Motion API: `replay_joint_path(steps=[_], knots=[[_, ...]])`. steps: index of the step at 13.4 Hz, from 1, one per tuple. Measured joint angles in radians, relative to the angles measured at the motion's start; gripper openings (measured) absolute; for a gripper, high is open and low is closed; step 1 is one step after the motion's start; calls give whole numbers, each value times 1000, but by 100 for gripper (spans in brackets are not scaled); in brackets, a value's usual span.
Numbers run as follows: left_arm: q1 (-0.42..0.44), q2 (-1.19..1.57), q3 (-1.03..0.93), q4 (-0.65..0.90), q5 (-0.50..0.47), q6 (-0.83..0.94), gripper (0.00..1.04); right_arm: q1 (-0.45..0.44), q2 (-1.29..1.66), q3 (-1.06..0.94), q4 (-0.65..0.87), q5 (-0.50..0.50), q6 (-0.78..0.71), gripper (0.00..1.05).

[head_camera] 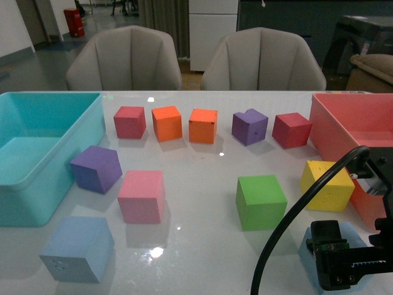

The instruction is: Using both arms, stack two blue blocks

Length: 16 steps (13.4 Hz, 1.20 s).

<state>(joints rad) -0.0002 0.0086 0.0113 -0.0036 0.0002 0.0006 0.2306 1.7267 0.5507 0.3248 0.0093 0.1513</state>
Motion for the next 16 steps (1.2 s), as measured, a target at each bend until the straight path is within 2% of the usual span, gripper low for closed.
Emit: replay_joint_path(steps=[16], knots=[[0, 0, 0, 0, 0, 0, 98, -3, 88, 4, 37, -14, 23, 98]])
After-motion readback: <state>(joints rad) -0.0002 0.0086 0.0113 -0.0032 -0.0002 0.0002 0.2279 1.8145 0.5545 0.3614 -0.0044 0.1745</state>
